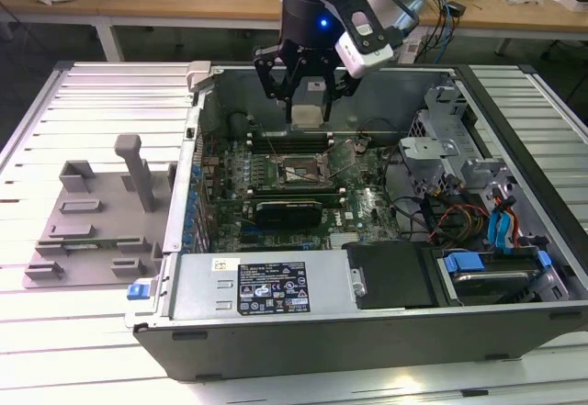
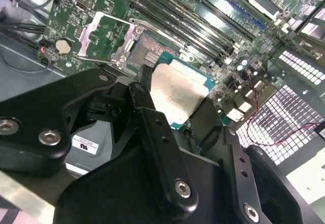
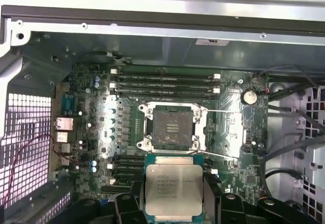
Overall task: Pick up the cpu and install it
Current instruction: 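Pick up the cpu and move it towards the insertion slot, then place the cpu into insertion slot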
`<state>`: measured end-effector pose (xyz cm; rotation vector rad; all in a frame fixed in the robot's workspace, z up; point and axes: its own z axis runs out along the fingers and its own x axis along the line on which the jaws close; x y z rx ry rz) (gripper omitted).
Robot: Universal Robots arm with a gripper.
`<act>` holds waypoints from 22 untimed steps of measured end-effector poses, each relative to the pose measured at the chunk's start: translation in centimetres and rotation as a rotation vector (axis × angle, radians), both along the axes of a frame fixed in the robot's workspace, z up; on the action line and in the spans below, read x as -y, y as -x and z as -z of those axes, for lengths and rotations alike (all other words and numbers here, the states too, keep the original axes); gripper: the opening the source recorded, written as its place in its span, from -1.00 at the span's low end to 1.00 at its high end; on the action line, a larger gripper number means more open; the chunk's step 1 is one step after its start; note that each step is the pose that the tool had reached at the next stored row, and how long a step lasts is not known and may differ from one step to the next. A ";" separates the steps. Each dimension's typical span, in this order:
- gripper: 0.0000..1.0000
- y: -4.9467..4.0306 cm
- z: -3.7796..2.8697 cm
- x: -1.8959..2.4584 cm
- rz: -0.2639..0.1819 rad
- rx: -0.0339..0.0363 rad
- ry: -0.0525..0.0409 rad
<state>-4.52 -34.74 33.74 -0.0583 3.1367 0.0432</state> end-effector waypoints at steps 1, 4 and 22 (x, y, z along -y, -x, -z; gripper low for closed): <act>0.09 0.19 0.18 -0.17 0.000 0.0001 -0.0001; 0.09 0.38 0.60 -0.77 0.000 0.0001 -0.0001; 0.09 0.40 1.03 -1.52 0.000 0.0000 0.0000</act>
